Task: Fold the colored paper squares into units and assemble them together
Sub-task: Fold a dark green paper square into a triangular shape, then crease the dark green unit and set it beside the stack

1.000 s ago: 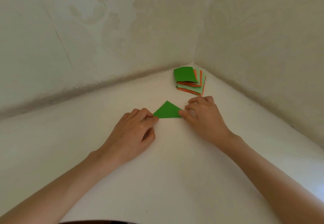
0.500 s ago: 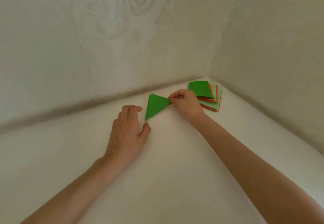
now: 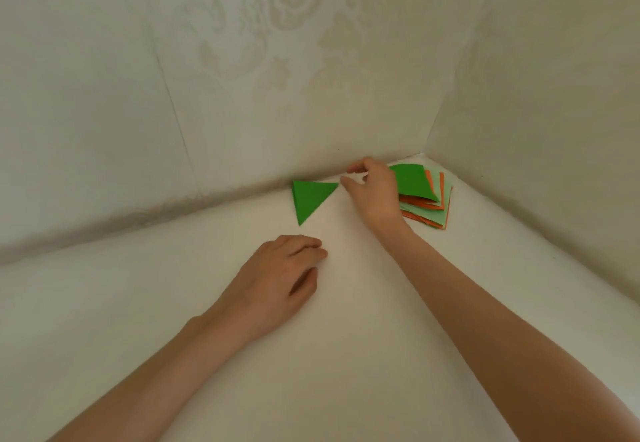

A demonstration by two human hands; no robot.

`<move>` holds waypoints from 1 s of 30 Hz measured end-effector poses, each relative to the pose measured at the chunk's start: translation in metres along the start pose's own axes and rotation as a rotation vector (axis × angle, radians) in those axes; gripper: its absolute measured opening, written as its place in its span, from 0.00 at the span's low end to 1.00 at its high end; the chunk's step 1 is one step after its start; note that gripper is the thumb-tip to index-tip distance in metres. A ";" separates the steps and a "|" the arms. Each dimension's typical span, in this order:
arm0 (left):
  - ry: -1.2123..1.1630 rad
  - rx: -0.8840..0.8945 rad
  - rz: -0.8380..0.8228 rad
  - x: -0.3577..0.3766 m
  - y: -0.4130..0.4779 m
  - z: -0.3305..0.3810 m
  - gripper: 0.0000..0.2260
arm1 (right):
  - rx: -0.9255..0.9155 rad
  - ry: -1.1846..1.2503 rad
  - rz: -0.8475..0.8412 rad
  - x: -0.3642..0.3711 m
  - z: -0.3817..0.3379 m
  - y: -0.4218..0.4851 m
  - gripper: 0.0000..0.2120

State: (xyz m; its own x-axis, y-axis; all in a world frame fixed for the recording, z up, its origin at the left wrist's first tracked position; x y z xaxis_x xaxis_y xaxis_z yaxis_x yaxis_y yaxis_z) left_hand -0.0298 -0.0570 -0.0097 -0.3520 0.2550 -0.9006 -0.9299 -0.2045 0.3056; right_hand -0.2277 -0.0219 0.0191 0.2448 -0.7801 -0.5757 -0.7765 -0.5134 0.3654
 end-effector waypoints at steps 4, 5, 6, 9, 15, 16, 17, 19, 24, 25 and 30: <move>0.020 0.006 0.004 0.001 0.000 -0.001 0.18 | -0.162 -0.377 -0.042 -0.052 0.021 -0.002 0.17; 0.025 0.015 0.008 0.002 0.001 0.000 0.18 | -0.147 -0.497 -0.105 -0.058 0.034 -0.003 0.18; 0.023 0.020 0.012 0.002 0.001 0.001 0.19 | -0.122 -0.568 -0.145 -0.062 0.046 -0.005 0.17; 0.010 0.020 0.018 0.001 -0.001 0.001 0.20 | -0.075 -0.547 -0.145 -0.064 0.059 -0.018 0.11; -0.016 0.010 0.077 -0.005 -0.002 0.003 0.21 | -0.299 -0.536 0.075 -0.084 0.031 -0.045 0.15; -0.046 -0.022 0.110 -0.009 -0.003 0.004 0.20 | -0.385 -0.507 0.178 -0.093 0.019 -0.053 0.15; -0.115 -0.074 0.144 -0.012 -0.003 0.006 0.18 | -0.462 -0.481 0.282 -0.103 0.008 -0.063 0.14; -0.403 -0.192 0.181 -0.015 -0.002 0.014 0.15 | -0.468 -0.323 0.274 -0.114 -0.004 -0.084 0.11; -1.176 -0.435 0.004 -0.006 0.015 0.054 0.25 | 0.016 0.464 0.006 -0.114 -0.004 -0.125 0.07; -1.192 -0.432 -0.016 -0.004 0.019 0.061 0.23 | 0.064 0.516 -0.004 -0.112 0.000 -0.129 0.07; -1.037 -0.171 0.227 -0.005 0.027 0.070 0.07 | -0.050 0.440 -0.098 -0.114 0.003 -0.137 0.08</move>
State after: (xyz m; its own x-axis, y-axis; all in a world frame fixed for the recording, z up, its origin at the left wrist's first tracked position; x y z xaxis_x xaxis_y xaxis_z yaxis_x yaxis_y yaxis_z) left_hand -0.0606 0.0025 0.0243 -0.5077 0.8555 -0.1019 -0.8326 -0.4567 0.3133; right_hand -0.1513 0.1389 0.0323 0.5480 -0.7989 -0.2480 -0.7106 -0.6010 0.3658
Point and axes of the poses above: each hand's wrist, its own y-axis towards the middle knuckle, its own x-axis out of the palm, z = x × y, the point moved 4 cm from there along y, towards the middle knuckle, and after that the axes turned 1 degree about y, right-handed, at the moved point
